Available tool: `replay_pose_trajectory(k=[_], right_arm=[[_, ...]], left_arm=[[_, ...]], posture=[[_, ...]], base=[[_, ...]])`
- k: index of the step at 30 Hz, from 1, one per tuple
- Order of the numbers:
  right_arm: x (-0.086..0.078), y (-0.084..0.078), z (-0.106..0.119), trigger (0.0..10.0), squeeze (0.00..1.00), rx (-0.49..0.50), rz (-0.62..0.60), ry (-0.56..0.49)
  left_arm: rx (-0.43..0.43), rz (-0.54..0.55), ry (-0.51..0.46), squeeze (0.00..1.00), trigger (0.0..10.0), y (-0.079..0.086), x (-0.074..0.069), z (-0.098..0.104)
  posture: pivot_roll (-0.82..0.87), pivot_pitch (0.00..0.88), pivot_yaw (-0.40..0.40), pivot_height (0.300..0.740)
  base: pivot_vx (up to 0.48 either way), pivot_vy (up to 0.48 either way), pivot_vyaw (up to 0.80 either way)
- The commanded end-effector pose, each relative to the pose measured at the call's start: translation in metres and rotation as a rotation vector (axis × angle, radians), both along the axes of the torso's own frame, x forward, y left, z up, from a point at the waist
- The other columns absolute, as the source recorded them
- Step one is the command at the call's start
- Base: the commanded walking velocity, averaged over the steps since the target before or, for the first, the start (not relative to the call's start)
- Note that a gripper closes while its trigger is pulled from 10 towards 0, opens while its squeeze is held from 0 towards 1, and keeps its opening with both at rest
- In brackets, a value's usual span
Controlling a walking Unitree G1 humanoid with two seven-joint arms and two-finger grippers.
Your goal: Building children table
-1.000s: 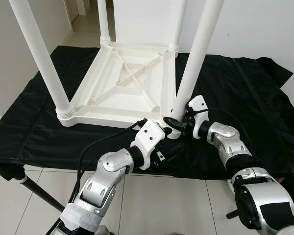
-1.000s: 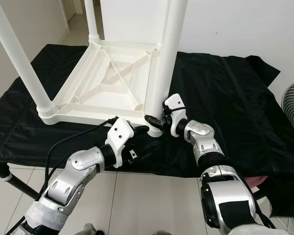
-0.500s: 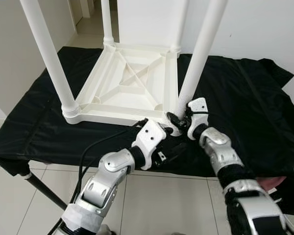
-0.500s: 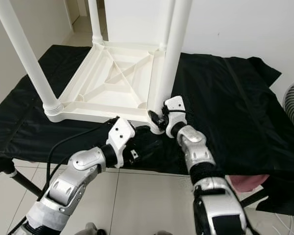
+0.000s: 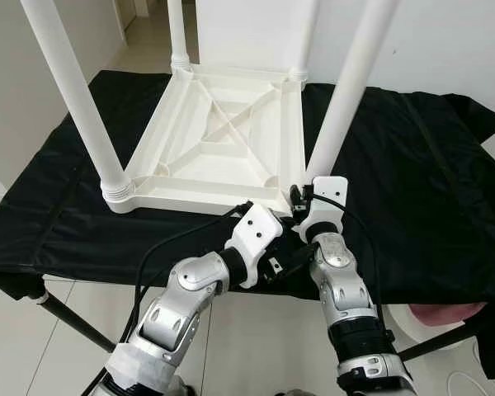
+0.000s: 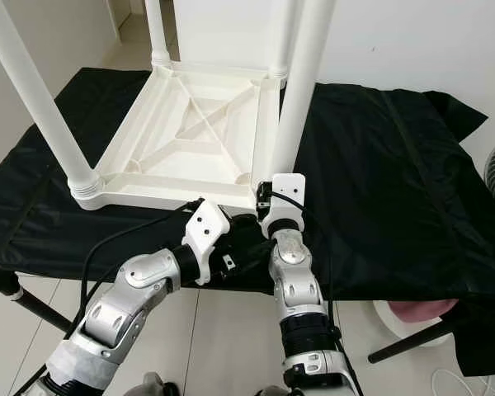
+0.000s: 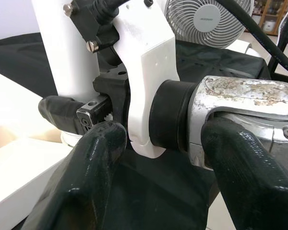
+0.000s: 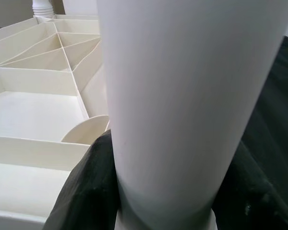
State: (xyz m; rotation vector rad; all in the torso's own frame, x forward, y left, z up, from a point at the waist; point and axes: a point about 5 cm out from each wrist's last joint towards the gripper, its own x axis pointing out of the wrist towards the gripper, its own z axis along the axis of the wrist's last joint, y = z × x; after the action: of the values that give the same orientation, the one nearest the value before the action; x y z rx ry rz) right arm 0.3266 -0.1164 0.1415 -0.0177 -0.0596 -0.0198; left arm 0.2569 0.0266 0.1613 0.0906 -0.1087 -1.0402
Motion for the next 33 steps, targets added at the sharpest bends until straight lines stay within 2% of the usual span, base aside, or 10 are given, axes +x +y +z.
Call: replay_pose_trajectory(k=[1,4,5,11,12,13,18,22,25,33], right_arm=[[0.001,-0.004,0.009,10.0,0.00,0.013,-0.034,-0.033],[0.000,-0.004,0.015,10.0,0.00,0.023,0.014,-0.060],[0.000,-0.001,0.017,10.0,1.00,0.049,0.069,-0.075],[-0.001,0.001,0.022,10.0,1.00,0.084,0.174,-0.080],[0.000,-0.002,0.022,10.0,0.89,0.062,0.263,-0.066],[0.001,-0.006,0.023,10.0,0.00,0.037,0.329,-0.056],[0.006,-0.023,0.026,10.0,0.00,-0.032,0.458,-0.042],[0.019,-0.043,0.026,10.0,0.00,-0.157,0.590,-0.008],[0.025,-0.043,0.028,10.0,0.00,-0.219,0.694,0.015],[0.033,-0.039,0.019,10.0,0.00,-0.248,0.839,0.112]], left_arm=[[0.012,0.021,0.013,0.00,10.0,-0.001,0.000,-0.004],[0.017,0.021,0.012,0.00,10.0,0.000,0.000,-0.005],[0.016,0.028,0.011,0.00,10.0,0.001,0.001,-0.004],[0.015,0.037,0.008,0.00,10.0,0.002,0.001,-0.004],[0.017,0.038,0.008,0.00,10.0,0.002,0.001,-0.004],[0.018,0.039,0.008,0.00,10.0,0.002,0.001,-0.005],[0.019,0.042,0.006,0.00,10.0,0.003,0.002,-0.004],[0.021,0.040,0.001,0.00,10.0,0.003,0.004,-0.003],[0.023,0.035,-0.004,0.00,10.0,0.003,0.005,-0.003],[0.025,0.041,-0.014,0.00,10.0,0.004,0.008,0.000]], posture=[[-0.11,0.062,-0.005,0.740],[-0.10,0.061,-0.010,0.740],[-0.10,0.056,-0.015,0.740],[-0.09,0.051,-0.019,0.740],[-0.09,0.049,-0.022,0.740],[-0.09,0.049,-0.022,0.740],[-0.09,0.049,-0.022,0.740],[-0.09,0.041,-0.012,0.740],[-0.10,0.036,-0.002,0.740],[-0.08,0.028,0.000,0.740]], base=[[0.000,0.000,0.00],[0.000,0.000,0.00],[0.000,0.000,0.00],[0.000,0.000,0.00],[0.000,0.000,0.00],[0.000,0.000,0.00],[0.000,0.000,0.00],[0.000,0.000,0.00],[0.000,0.000,0.00],[0.000,0.000,0.00]])
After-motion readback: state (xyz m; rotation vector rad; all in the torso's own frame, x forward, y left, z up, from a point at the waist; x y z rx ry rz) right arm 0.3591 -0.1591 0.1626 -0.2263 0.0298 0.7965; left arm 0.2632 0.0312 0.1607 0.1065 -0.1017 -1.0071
